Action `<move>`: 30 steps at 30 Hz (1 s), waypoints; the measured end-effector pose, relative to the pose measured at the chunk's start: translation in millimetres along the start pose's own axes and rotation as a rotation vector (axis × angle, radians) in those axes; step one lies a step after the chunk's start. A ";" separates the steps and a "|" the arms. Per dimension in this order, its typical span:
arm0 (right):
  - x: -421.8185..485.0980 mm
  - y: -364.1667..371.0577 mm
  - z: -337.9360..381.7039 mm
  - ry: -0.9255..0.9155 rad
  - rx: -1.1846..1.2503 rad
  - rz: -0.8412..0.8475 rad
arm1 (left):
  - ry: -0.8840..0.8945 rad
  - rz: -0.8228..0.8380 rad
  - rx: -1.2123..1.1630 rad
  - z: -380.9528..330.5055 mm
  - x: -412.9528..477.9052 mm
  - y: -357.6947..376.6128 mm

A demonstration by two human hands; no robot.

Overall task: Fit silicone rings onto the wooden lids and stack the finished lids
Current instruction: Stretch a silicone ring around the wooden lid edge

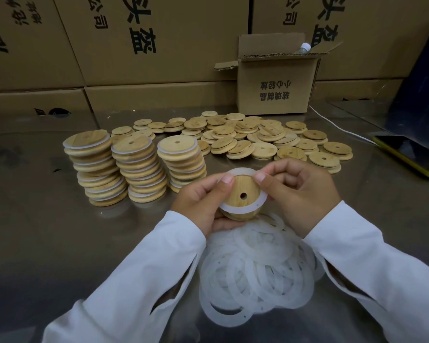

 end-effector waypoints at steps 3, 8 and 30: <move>1.1 -1.6 -1.5 0.038 0.015 0.000 | 0.000 0.012 0.010 0.0 0.0 1.0; 2.7 -3.7 -4.0 0.077 0.018 -0.004 | -0.013 0.027 0.005 1.7 0.3 -0.4; -4.8 -3.9 -3.6 -0.017 -0.152 -0.111 | -0.107 -0.089 -0.207 7.1 6.5 -2.7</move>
Point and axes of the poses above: each hand's wrist, its own x-axis towards the middle knuckle, its own y-axis out of the palm, z = x × y, the point moved 6 cm from there along x, towards the middle knuckle, and after that the axes turned 15 degrees about -z, right-handed, at the moved point
